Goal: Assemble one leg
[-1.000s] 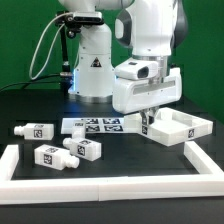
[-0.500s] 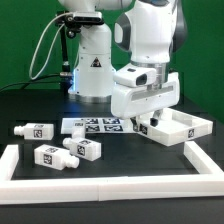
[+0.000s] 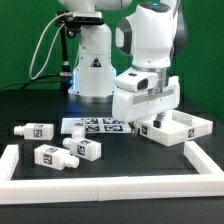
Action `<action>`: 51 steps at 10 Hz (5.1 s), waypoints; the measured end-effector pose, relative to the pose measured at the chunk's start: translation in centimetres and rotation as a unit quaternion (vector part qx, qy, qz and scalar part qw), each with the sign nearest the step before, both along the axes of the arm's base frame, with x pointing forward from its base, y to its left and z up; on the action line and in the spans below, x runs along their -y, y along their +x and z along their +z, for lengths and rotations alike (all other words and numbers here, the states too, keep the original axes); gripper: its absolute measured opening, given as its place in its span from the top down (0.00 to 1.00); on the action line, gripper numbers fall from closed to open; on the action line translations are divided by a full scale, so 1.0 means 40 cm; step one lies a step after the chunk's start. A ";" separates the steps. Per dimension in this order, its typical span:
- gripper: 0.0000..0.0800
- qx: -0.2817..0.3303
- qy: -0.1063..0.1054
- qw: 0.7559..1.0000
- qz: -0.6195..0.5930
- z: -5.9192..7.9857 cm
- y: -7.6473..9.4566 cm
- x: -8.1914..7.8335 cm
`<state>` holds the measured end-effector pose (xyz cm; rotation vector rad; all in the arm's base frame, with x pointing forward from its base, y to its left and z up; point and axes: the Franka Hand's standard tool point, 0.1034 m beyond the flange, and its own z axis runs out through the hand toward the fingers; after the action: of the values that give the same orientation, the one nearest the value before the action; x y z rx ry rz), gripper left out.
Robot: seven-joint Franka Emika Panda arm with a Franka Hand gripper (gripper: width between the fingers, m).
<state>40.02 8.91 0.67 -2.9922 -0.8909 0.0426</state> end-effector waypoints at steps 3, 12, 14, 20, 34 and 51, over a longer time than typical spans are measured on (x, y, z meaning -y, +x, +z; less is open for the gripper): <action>0.19 0.000 0.000 1.000 0.000 0.000 0.000 0.000; 0.94 -0.019 -0.014 0.997 -0.068 0.078 -0.032 0.156; 0.94 -0.065 -0.007 0.988 -0.137 0.130 -0.035 0.244; 0.94 -0.075 -0.012 0.965 -0.249 0.133 -0.008 0.260; 0.94 -0.073 -0.031 0.951 -0.299 0.102 0.362 0.323; 0.93 -0.075 -0.080 0.947 -0.302 0.008 0.451 0.272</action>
Offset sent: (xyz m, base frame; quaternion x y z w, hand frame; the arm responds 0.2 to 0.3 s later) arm 0.0000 0.0000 0.0000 0.0000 0.0000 0.0000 1.0000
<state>58.06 -1.98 0.98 -3.2075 0.0690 0.3386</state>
